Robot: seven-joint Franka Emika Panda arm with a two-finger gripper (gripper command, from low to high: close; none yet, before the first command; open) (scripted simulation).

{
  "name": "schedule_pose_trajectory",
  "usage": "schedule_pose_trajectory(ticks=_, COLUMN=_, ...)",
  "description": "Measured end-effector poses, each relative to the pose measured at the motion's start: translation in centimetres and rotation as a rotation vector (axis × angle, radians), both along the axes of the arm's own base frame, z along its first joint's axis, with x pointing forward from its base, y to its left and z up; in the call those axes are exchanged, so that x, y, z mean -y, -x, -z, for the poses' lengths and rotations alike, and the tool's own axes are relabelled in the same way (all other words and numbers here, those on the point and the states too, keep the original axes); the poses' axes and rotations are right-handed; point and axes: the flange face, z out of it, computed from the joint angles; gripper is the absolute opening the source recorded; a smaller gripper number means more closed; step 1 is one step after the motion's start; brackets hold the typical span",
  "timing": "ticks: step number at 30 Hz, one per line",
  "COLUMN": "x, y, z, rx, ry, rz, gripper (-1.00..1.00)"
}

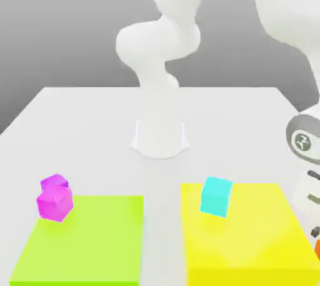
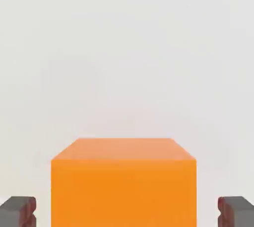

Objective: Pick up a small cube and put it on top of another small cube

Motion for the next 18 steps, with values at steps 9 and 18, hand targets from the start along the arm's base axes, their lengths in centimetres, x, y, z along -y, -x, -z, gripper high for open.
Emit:
schedule_pose_trajectory(ticks=9, x=-0.3, y=0.5, z=-5.1, rx=-0.015, ry=-0.011, rz=0.006, gripper=-1.0)
schedule_pose_trajectory(ticks=18, x=18.9, y=-5.4, z=-12.1, rx=0.025, ry=0.013, rz=0.459, gripper=-1.0)
